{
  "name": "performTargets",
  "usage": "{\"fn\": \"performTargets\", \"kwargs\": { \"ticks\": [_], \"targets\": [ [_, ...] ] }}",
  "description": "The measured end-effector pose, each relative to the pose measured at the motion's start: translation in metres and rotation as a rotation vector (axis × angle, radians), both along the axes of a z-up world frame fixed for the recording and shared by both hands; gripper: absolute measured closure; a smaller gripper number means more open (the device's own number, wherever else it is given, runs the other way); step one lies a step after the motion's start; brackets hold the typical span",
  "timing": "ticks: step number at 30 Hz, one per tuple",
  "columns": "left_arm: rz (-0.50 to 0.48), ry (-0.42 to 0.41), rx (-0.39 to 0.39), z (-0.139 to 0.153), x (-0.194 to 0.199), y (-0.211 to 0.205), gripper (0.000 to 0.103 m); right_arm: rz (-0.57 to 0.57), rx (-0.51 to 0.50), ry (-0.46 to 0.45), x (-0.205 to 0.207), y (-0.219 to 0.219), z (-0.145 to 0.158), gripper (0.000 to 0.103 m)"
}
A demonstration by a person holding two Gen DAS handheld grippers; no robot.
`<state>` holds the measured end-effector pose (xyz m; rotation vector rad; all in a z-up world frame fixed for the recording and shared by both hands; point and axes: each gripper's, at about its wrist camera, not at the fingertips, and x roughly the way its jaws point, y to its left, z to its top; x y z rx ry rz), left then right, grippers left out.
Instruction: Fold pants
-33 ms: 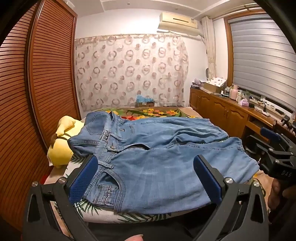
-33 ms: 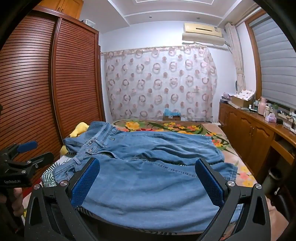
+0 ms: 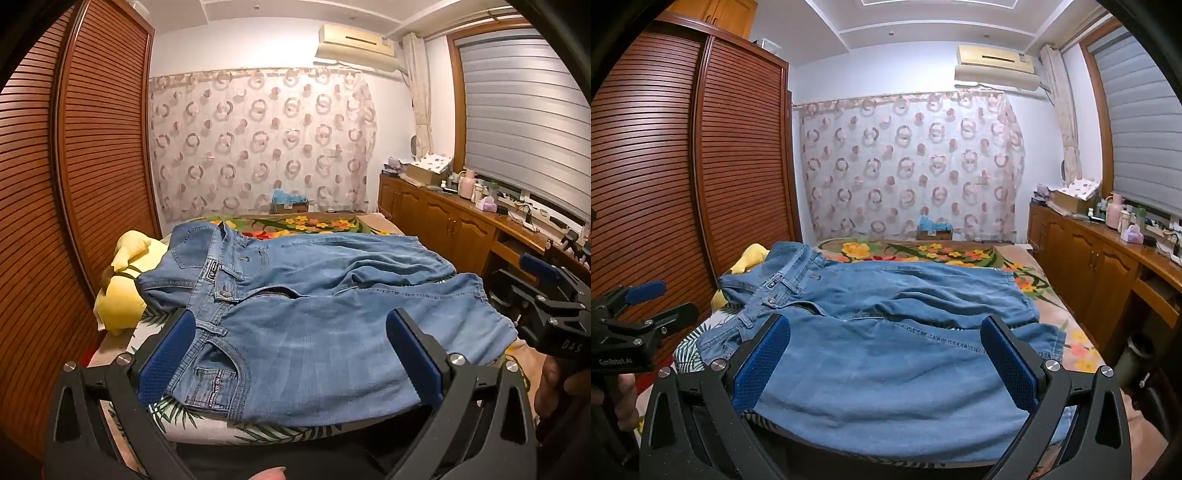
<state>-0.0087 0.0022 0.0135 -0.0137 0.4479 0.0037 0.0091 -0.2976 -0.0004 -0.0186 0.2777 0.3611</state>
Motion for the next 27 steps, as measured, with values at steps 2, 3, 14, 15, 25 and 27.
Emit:
{"fn": "performTargets", "kwargs": {
  "ticks": [2, 3, 14, 15, 25, 27],
  "targets": [
    [-0.001, -0.001, 0.000, -0.0008, -0.0004, 0.0004, 0.000, 0.000, -0.003, -0.001, -0.0006, 0.0002, 0.0000, 0.000],
    [-0.001, -0.001, 0.000, 0.0009, -0.0001, 0.0004, 0.000, 0.001, -0.001, 0.000, -0.0003, 0.0003, 0.0000, 0.000],
    [0.001, -0.004, 0.001, 0.0025, 0.0007, 0.0007, 0.000, 0.001, -0.002, 0.003, 0.0017, 0.0022, 0.0004, 0.000],
    [0.001, -0.004, 0.001, 0.0026, 0.0006, 0.0006, 0.000, 0.002, -0.002, 0.003, 0.0016, 0.0021, 0.0006, 0.000],
    [0.002, -0.006, 0.003, 0.0014, 0.0007, -0.0003, 0.000, 0.002, -0.001, 0.002, 0.0021, 0.0016, 0.0000, 0.000],
    [0.002, -0.008, 0.002, 0.0018, 0.0004, -0.0002, 0.000, 0.002, -0.001, 0.002, 0.0021, 0.0014, 0.0000, 0.000]
  ]
}}
